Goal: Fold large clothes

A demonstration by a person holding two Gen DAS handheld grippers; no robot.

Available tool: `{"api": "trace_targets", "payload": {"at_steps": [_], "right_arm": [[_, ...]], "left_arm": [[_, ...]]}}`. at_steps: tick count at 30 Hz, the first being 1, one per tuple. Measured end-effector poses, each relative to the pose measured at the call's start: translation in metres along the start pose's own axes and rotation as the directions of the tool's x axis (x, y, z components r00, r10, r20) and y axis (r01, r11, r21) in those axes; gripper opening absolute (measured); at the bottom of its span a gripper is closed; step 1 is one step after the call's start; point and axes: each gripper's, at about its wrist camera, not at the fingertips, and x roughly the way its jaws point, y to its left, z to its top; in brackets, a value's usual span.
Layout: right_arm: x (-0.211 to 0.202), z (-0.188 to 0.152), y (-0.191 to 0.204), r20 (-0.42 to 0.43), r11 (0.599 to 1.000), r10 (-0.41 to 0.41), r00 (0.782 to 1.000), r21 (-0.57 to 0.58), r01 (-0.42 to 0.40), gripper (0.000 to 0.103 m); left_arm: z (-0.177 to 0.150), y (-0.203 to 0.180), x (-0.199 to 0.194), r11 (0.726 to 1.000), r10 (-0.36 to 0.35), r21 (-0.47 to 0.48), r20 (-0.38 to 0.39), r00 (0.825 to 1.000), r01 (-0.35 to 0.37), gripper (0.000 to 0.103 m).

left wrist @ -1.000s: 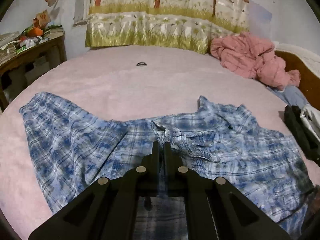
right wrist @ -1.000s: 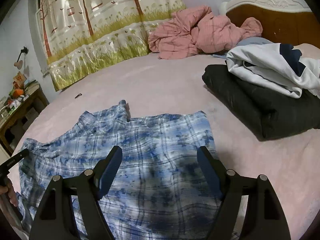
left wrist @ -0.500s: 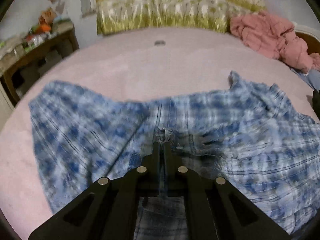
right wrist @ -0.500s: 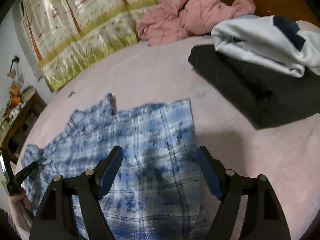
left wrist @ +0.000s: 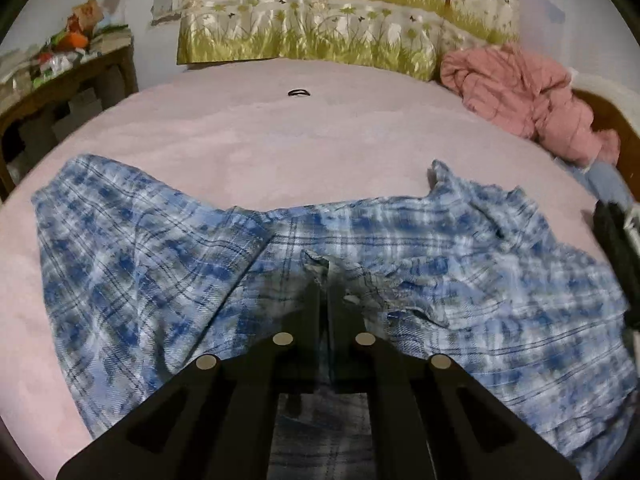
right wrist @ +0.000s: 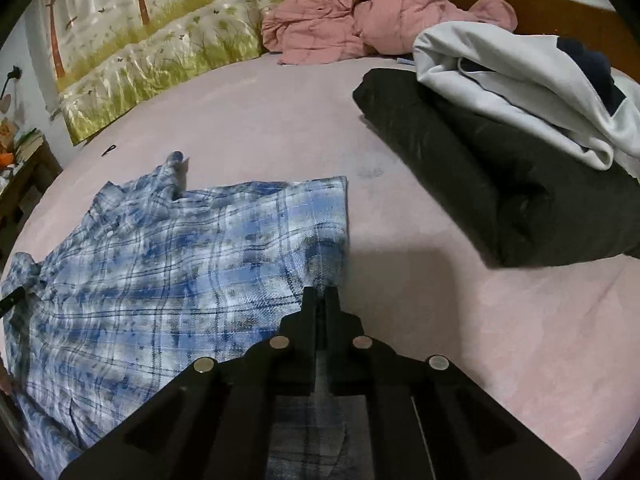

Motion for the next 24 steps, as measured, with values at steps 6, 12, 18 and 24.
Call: {"api": "trace_targets", "payload": {"at_steps": [6, 12, 18, 24], "right_arm": [[0.014, 0.0, -0.004, -0.051, 1.0, -0.027, 0.998, 0.001, 0.027, 0.003], [-0.011, 0.001, 0.008, 0.06, 0.994, -0.099, 0.993, -0.041, 0.101, 0.014], [-0.059, -0.003, 0.032, 0.277, 0.988, -0.067, 0.959, -0.118, 0.103, 0.076], [-0.068, -0.002, 0.04, 0.306, 0.987, -0.039, 0.951, -0.137, 0.084, 0.086]], "left_arm": [[-0.006, -0.005, 0.029, 0.996, 0.067, 0.06, -0.09, 0.994, -0.062, 0.002], [-0.002, -0.008, 0.011, 0.996, -0.035, 0.079, -0.027, 0.999, 0.037, 0.029], [0.011, -0.01, -0.053, 0.992, -0.021, 0.122, 0.174, 0.984, 0.0, 0.086], [0.039, 0.043, -0.096, 0.994, -0.026, 0.113, 0.244, 0.969, -0.001, 0.102]]}}
